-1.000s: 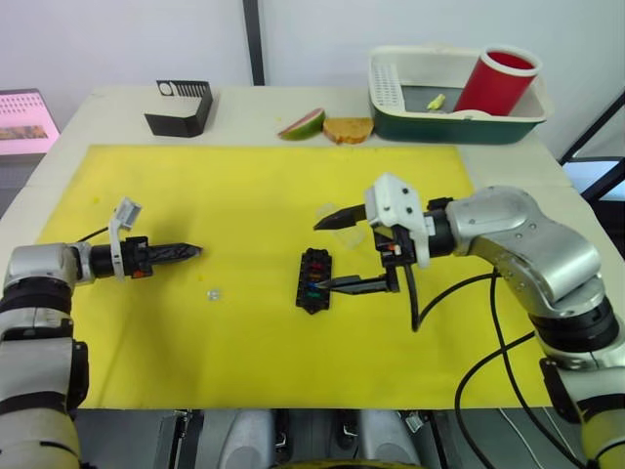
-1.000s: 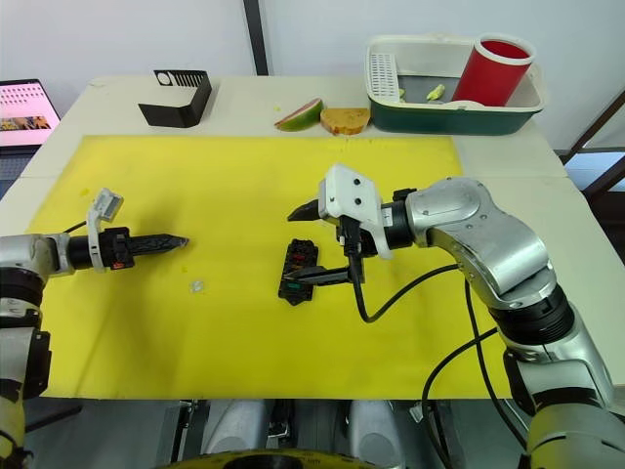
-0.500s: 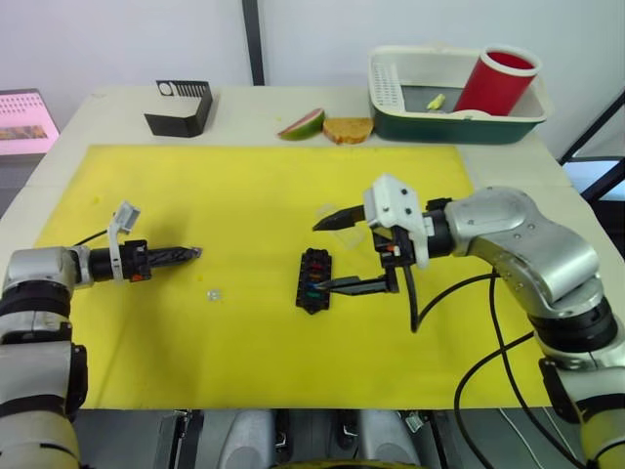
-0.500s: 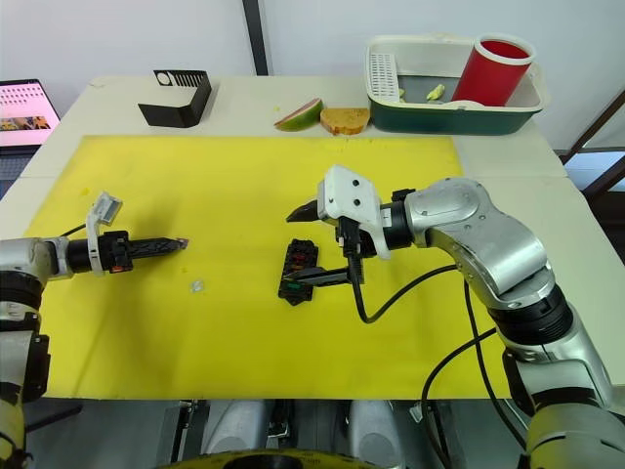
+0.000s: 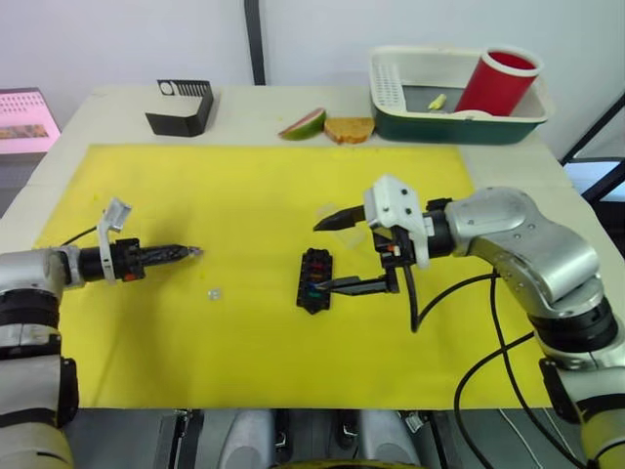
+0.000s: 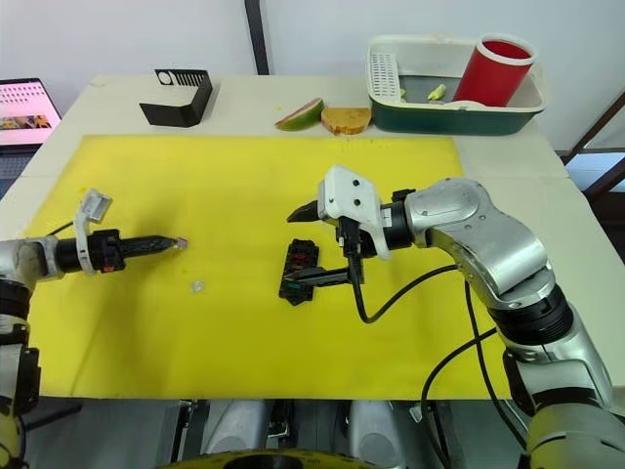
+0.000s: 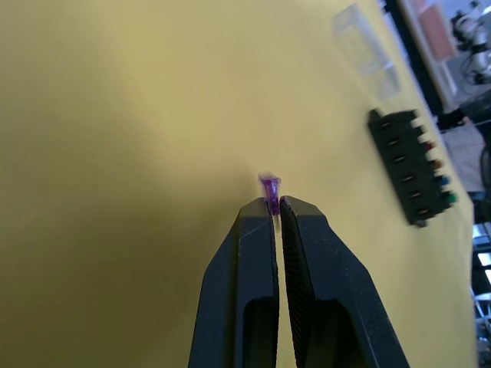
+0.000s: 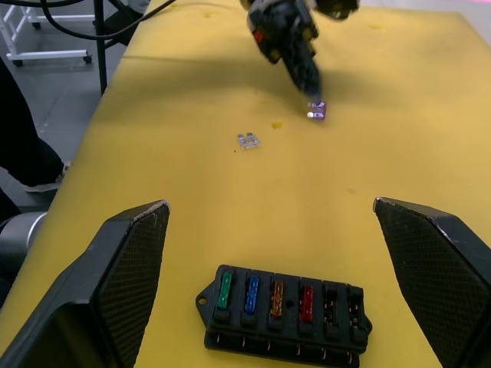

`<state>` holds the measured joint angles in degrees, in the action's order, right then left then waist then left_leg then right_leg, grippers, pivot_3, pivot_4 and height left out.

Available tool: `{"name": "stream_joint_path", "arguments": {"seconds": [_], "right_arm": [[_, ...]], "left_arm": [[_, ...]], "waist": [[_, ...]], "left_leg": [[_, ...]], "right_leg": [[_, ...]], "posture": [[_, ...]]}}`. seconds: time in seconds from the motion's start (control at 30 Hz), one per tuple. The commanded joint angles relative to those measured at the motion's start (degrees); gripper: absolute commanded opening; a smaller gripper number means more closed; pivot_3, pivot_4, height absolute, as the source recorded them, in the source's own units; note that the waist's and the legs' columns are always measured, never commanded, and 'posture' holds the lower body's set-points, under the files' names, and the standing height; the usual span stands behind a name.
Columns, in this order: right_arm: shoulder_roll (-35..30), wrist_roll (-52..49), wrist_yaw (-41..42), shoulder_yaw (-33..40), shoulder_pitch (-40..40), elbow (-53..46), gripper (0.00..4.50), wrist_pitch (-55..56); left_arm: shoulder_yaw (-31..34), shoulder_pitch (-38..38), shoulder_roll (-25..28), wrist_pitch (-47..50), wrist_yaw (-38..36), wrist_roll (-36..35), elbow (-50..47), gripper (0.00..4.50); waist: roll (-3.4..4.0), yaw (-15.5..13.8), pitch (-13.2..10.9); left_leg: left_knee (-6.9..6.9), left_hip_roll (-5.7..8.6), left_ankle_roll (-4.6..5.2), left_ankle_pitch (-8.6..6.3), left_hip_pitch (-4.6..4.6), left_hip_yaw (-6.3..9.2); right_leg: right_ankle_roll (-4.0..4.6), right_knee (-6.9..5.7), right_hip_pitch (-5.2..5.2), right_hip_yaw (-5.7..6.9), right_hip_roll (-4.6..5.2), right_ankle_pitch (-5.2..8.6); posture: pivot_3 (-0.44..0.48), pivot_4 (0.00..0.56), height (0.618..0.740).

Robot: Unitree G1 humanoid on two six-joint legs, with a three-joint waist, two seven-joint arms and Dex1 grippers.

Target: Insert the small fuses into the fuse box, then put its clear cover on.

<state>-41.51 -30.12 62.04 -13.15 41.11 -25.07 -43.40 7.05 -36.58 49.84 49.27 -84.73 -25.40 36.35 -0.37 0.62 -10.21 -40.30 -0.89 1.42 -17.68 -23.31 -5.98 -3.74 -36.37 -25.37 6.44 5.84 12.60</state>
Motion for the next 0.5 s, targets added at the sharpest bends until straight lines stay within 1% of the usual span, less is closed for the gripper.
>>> {"name": "stream_joint_path", "arguments": {"seconds": [0.03, 0.17, 0.23, 0.4, 0.5], "right_arm": [[-0.6, -0.7, 0.1, 1.8, 0.1, -1.3, 4.50, 0.2], [-0.7, -0.7, 0.1, 1.8, 0.1, -1.1, 4.50, 0.2], [-0.5, -0.6, 0.2, 1.7, 0.3, -0.9, 4.50, 0.4], [-0.1, -0.4, 0.2, 1.3, 0.4, -0.6, 4.50, 0.8], [0.2, -0.3, 0.1, 1.0, 0.3, -0.6, 4.50, 0.9]], "left_arm": [[3.7, 1.3, 1.6, 4.2, 0.4, -5.3, -10.8, 0.25], [5.3, 3.4, 1.6, 7.4, 2.5, -9.2, -20.0, 0.25], [5.4, 3.9, 1.6, 7.7, 3.7, -10.0, -22.0, 0.25], [3.5, 5.7, 2.4, 3.9, 5.5, -7.9, -21.1, 0.25], [2.5, 4.9, 2.7, 4.5, 6.0, -7.2, -16.5, 0.25]], "waist": [[0.00, 0.0, 0.0], [0.00, 0.1, 0.0], [0.00, 0.1, 0.0], [0.00, 0.1, 0.0], [0.00, 0.1, 0.0]], "left_leg": [[0.00, 0.01, 0.01, -0.01, 0.00, 0.00], [-0.01, 0.01, 0.02, -0.01, 0.01, 0.00], [-0.01, 0.01, 0.01, -0.01, 0.01, 0.00], [0.00, 0.00, 0.01, -0.01, 0.01, 0.00], [0.00, 0.01, 0.01, -0.01, 0.01, -0.02]], "right_leg": [[0.00, 0.00, 0.01, 0.00, 0.02, 0.00], [0.00, 0.01, 0.01, 0.00, 0.01, 0.00], [0.00, 0.00, 0.01, 0.00, 0.00, 0.00], [0.00, 0.00, 0.00, 0.00, -0.02, 0.00], [0.00, 0.01, 0.01, 0.00, -0.02, 0.00]], "posture": [[0.000, 0.150, 0.740], [0.000, 0.150, 0.740], [0.000, 0.150, 0.740], [0.000, 0.150, 0.740], [0.000, 0.150, 0.740]]}}
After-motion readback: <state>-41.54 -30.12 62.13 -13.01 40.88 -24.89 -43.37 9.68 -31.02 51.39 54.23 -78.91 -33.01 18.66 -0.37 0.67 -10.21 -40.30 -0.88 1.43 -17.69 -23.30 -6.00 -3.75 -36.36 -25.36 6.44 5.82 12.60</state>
